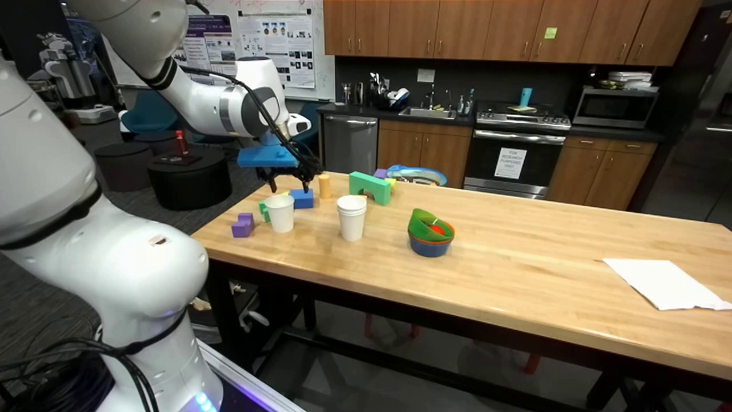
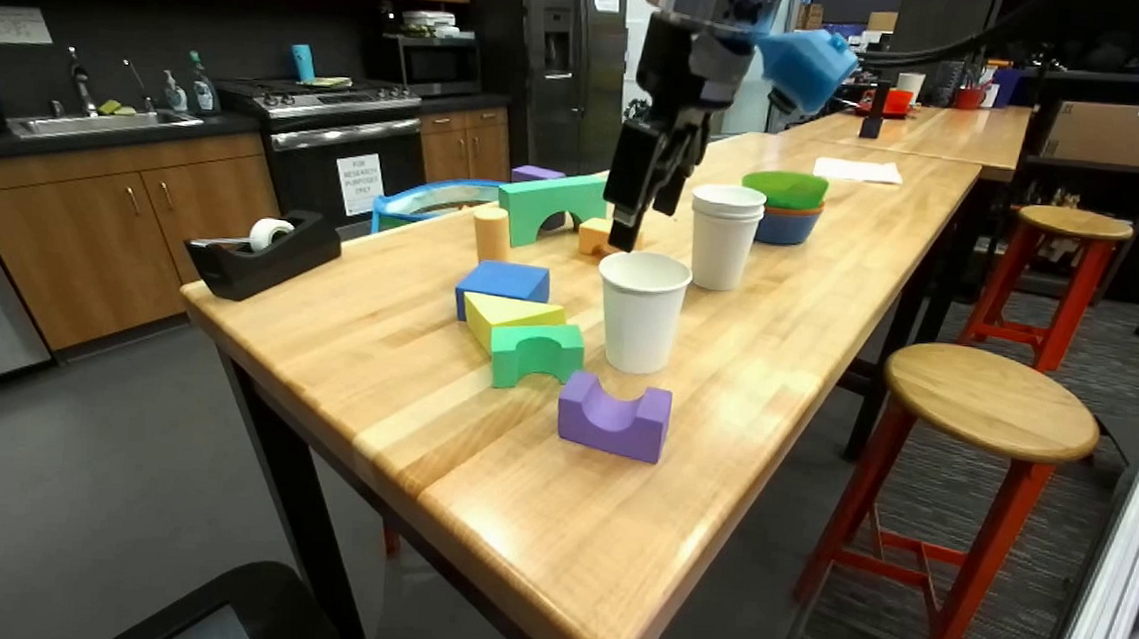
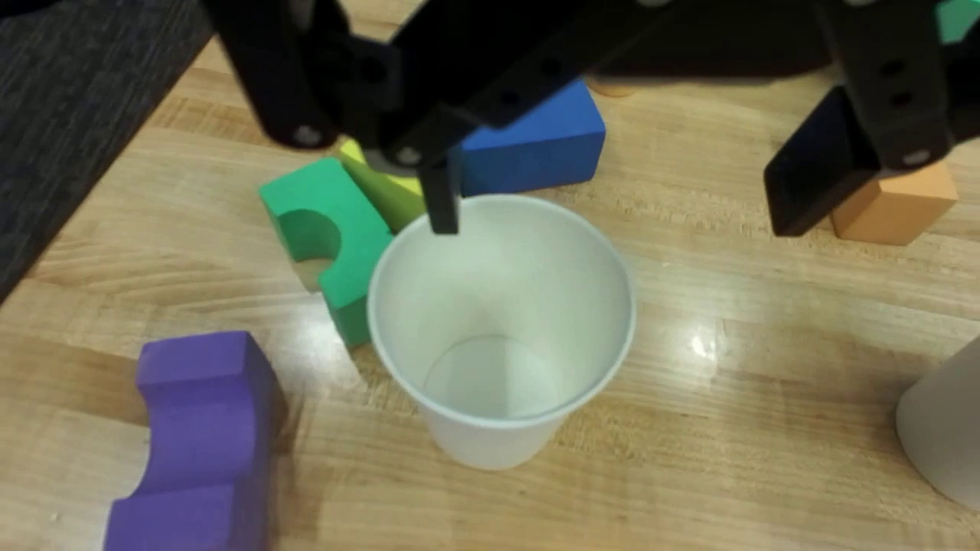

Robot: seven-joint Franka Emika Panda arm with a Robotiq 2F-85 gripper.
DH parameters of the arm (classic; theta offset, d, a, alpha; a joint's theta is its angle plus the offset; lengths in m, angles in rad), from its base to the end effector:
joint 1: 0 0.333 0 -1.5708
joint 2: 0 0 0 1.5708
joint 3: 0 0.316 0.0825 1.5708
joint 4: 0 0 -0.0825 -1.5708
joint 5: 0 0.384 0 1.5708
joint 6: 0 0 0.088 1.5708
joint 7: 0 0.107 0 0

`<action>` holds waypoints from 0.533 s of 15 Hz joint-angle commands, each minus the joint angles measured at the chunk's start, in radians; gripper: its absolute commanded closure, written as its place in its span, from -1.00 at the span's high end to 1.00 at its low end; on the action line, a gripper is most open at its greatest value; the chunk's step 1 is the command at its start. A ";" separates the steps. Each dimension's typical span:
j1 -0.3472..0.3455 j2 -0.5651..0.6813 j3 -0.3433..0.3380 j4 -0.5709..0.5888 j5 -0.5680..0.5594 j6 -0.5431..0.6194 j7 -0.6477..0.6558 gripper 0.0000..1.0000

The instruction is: Stack up the paper cups

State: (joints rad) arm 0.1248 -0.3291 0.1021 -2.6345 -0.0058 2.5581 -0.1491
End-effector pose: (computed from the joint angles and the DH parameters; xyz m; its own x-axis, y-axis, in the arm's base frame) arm 0.4174 0.0957 0.3802 0.8985 0.3677 0.2399 0.3608 -0.9297 0.0737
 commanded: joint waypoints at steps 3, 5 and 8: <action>0.013 -0.030 -0.030 -0.028 0.011 -0.050 -0.029 1.00; 0.012 -0.010 -0.036 -0.028 0.011 -0.044 -0.036 1.00; 0.003 0.019 -0.043 -0.021 0.004 -0.043 -0.040 1.00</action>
State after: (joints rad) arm 0.1246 -0.3284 0.0765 -2.6625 -0.0046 2.5253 -0.1678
